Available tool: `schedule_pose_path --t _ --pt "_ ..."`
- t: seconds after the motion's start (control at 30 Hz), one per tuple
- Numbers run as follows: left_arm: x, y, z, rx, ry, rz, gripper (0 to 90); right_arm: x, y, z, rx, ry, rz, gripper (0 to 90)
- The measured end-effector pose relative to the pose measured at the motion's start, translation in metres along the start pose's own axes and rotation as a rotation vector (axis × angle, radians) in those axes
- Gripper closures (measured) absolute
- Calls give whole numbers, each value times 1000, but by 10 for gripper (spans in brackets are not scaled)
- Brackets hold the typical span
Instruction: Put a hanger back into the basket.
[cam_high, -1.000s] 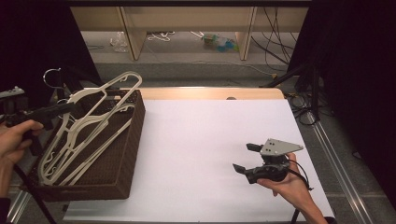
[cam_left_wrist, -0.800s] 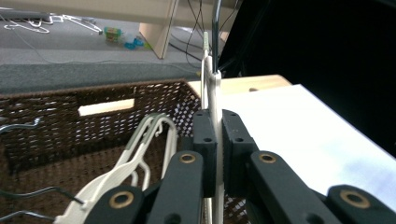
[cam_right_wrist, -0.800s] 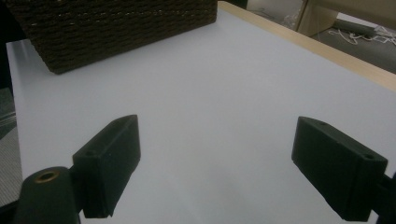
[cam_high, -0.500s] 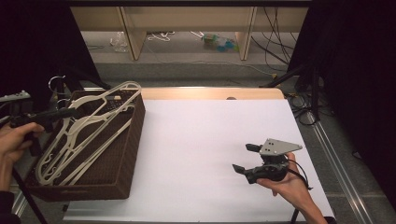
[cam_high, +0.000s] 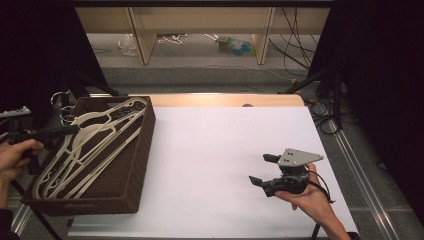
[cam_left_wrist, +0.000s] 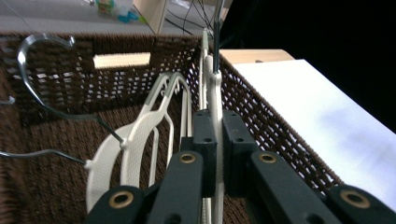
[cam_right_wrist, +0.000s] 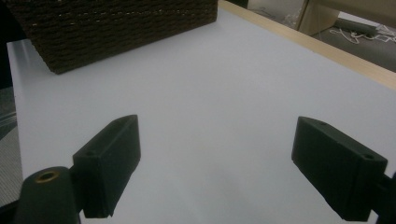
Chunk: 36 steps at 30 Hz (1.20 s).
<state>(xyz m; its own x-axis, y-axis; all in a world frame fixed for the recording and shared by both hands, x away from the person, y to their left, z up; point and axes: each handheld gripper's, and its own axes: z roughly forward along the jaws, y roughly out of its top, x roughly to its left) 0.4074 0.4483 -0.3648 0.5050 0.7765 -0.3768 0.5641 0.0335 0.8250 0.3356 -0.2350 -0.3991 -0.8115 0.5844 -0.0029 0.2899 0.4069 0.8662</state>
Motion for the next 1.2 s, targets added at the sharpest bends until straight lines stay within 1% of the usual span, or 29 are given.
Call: schedule_pose_path --t 0.03,0.1,0.13,0.17,0.2,0.23,0.27,0.3,0.33,0.4,0.43,0.47,0.5,0.53,0.63,0.67,0.73,0.8,0.83,0.9,0.93,0.97,1.0,1.03,1.07,1.1,1.17,1.2 --pt "1 -1 1 7 0 2 859 0 0 0 0 0 0 163" --pt "2 -1 5 20 15 -1 858 0 0 0 -1 3 -1 164" --pt "2 -2 7 26 26 7 858 0 0 0 -1 3 -1 164" --pt "2 -2 11 39 52 8 851 0 -1 1 -15 -5 -2 164" --pt "2 -2 11 39 52 8 844 0 -1 1 -15 -5 -2 164" --pt "3 -3 12 30 62 6 835 -1 -1 0 -10 -3 0 164" --pt "4 -3 12 33 79 9 835 -1 -1 0 -10 -3 0 164" --pt "4 -2 11 49 117 11 780 -1 -1 0 0 -3 1 164" --pt "6 -2 10 52 141 -2 780 -1 -1 0 0 -3 1 164" --pt "7 -3 7 41 151 -3 761 -1 -1 0 0 -2 1 164" --pt "6 -3 5 33 164 -4 761 -1 -1 0 0 -2 1 164" --pt "6 -2 4 23 179 -9 712 -1 -1 0 -2 -4 1 164" --pt "4 -1 1 10 189 -10 717 -1 -1 0 -2 -4 1 164" --pt "2 0 -1 3 190 -4 717 -1 -1 0 -2 -4 1 164" --pt "-10 5 -5 -18 208 22 664 -1 0 0 -2 -1 2 164" --pt "-17 7 -7 -28 200 37 664 -1 0 0 -2 -1 2 164" --pt "-29 9 -9 -42 205 62 618 -1 -1 0 -2 -5 6 164" --pt "-46 10 -10 -46 209 103 550 -1 -1 0 -3 -5 5 164" --pt "-54 10 -11 -49 217 124 550 -1 -1 0 -3 -5 5 164" --pt "-67 11 -12 -50 212 152 474 -1 -1 0 -6 -7 7 163" --pt "-76 11 -14 -48 215 171 474 -1 -1 0 -6 -7 7 163" --pt "-83 11 -15 -51 205 182 446 -1 -1 0 -5 -8 7 164" --pt "-90 11 -17 -56 194 196 441 -1 -1 0 -5 -4 5 164" --pt "-98 11 -18 -64 182 199 423 -1 -1 1 -5 -6 9 163" --pt "-105 11 -19 -73 159 188 423 -1 -1 1 -5 -6 9 163" --pt "-112 11 -19 -88 141 174 403 -1 -2 2 -7 -4 9 163" --pt "-125 9 -18 -108 110 176 402 -1 -2 2 -7 -5 8 163" --pt "-132 8 -16 -117 88 174 401 -1 -2 2 -10 -10 7 164"
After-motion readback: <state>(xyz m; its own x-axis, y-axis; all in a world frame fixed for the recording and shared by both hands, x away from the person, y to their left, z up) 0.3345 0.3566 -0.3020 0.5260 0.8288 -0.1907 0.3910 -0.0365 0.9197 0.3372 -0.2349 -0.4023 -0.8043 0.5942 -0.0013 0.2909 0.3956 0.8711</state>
